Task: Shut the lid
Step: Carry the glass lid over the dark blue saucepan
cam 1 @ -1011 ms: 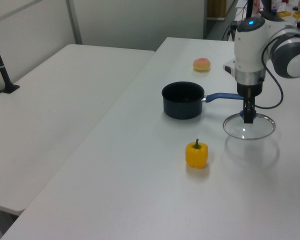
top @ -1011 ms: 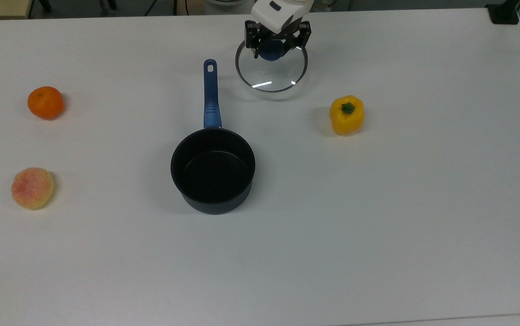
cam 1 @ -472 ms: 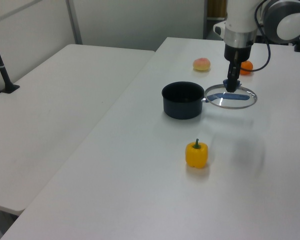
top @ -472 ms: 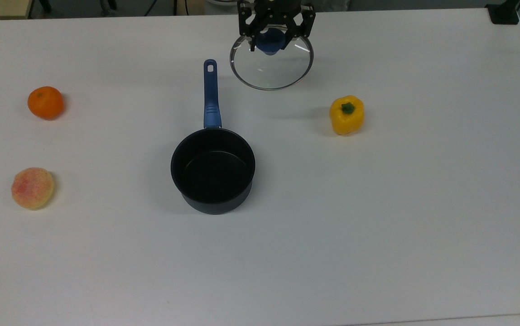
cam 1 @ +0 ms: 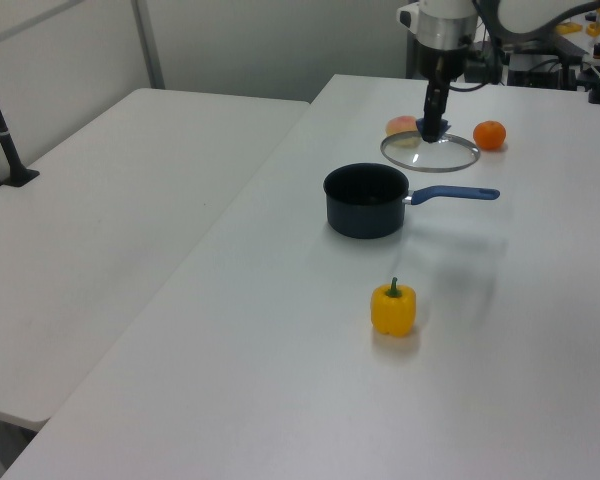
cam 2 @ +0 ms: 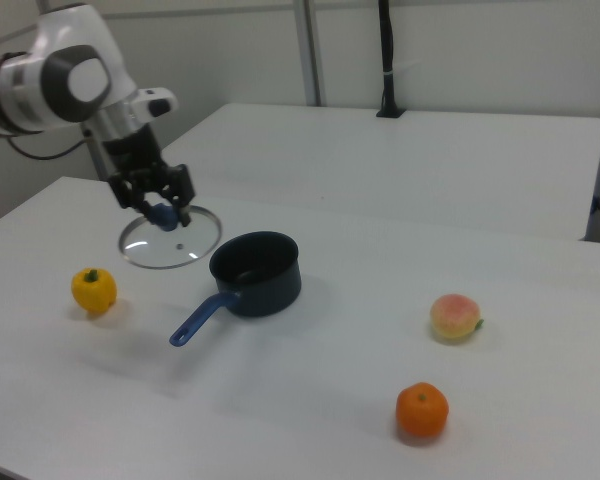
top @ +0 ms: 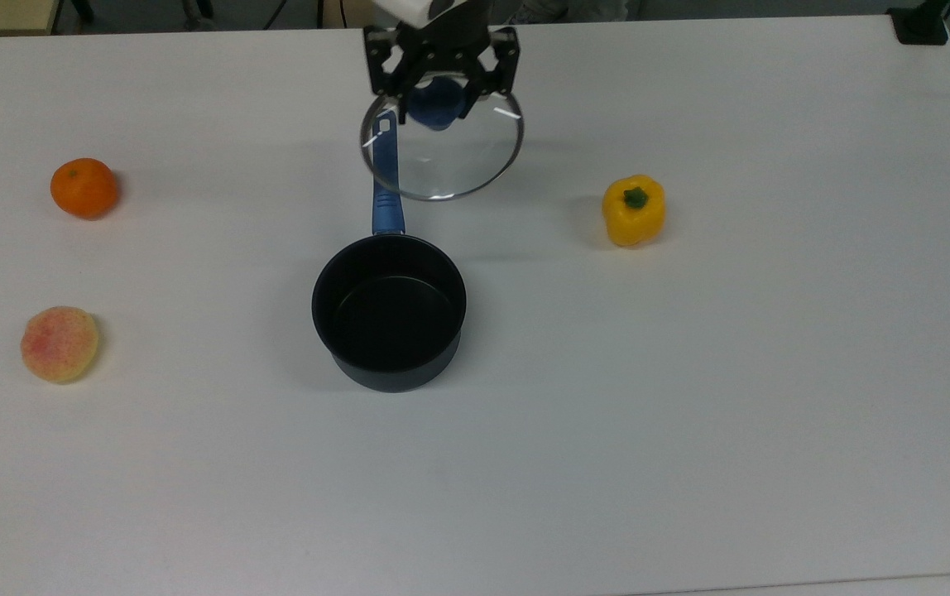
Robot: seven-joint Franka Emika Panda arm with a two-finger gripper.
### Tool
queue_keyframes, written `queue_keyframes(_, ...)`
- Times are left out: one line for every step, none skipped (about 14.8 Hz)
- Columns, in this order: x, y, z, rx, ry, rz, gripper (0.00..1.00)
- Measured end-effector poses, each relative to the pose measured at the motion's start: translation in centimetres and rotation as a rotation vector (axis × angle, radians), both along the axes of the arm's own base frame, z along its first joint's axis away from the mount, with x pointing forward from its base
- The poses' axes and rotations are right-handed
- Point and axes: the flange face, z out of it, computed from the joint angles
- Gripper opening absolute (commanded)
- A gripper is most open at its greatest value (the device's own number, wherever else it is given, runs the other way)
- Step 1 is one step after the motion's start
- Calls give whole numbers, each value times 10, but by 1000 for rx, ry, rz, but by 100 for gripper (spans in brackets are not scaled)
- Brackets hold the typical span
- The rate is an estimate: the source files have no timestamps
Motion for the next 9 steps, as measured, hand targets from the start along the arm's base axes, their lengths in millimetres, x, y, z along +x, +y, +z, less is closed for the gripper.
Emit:
queue_keyframes(10, -9, -3, -3, 6, 17, 25)
queue_keyframes(20, -16, -7, -6, 12, 31, 25)
queue_keyframes(29, -22, -13, -9, 18, 41, 25)
queue_keyframes(38, -27, -19, -12, 24, 49, 25)
queue_keyframes(46, -33, -24, -15, 30, 58, 25)
queue_keyframes(58, -41, -32, -23, 38, 77, 25)
queue_keyframes(65, -45, -38, -32, 46, 101, 25)
queue_keyframes(73, -48, -48, -46, 59, 134, 25)
queue_keyframes(80, -48, -58, -55, 71, 152, 25)
